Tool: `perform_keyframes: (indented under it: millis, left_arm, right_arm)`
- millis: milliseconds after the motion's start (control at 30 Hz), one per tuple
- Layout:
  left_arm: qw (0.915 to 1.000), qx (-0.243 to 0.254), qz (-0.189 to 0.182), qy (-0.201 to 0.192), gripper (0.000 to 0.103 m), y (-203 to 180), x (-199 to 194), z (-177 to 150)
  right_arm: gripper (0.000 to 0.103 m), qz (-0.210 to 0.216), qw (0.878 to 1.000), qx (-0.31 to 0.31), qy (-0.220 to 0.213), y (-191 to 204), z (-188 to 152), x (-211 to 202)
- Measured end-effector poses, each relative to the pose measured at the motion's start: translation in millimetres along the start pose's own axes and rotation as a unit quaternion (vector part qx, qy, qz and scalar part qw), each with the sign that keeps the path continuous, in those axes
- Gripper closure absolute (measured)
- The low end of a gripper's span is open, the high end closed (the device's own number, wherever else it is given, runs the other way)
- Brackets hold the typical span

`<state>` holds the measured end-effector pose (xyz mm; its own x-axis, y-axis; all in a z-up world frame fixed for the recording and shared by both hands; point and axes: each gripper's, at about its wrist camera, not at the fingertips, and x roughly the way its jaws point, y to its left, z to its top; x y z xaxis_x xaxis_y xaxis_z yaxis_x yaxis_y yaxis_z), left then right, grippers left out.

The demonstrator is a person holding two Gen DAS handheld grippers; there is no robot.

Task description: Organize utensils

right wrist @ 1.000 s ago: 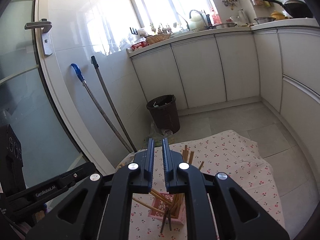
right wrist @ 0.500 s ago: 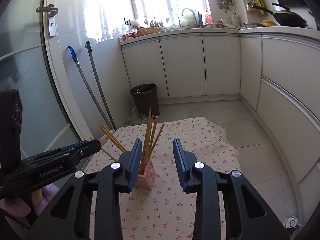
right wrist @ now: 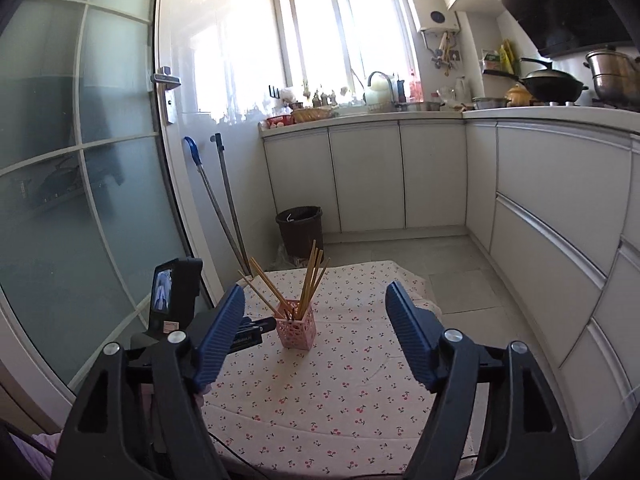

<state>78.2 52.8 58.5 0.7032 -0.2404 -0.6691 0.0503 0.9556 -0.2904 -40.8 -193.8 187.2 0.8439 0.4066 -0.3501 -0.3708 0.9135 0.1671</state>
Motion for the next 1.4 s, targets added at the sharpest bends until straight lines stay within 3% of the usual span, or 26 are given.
perform_keyframes:
  millis: [67,167,367,533,700,867,1133,1400]
  left_arm:
    - [0.9999,0.013,-0.006,-0.001,0.051,-11,-3,-10]
    - [0.9994,0.033,-0.006,-0.006,0.041,-23,-3,-26]
    - [0.9942,0.063,0.07,-0.052,0.023,-30,-9,-54]
    - [0.9861,0.06,0.123,-0.093,0.007,-28,-14,-62]
    - [0.9715,0.064,0.175,-0.147,0.007,-29,-18,-61]
    - [0.9781,0.066,0.145,-0.134,0.007,-32,-21,-57]
    - [0.9766,0.073,0.168,-0.112,0.007,-31,-13,-57]
    - [0.9781,0.057,0.164,-0.115,0.007,-23,-20,-54]
  right_arm:
    - [0.013,-0.026,0.999,0.001,-0.018,-3,-12,-6]
    - [0.009,-0.073,0.996,-0.013,-0.038,-11,-40,10]
    - [0.008,-0.157,0.986,-0.055,-0.032,-24,-87,59]
    - [0.007,-0.157,0.987,-0.016,0.01,-34,-112,79]
    - [0.007,-0.169,0.985,-0.002,0.022,-42,-109,96]
    - [0.007,-0.169,0.984,0.025,0.058,-51,-106,120]
    - [0.007,-0.163,0.984,0.024,0.06,-46,-99,130]
    - [0.007,-0.163,0.984,0.012,0.064,-38,-103,136]
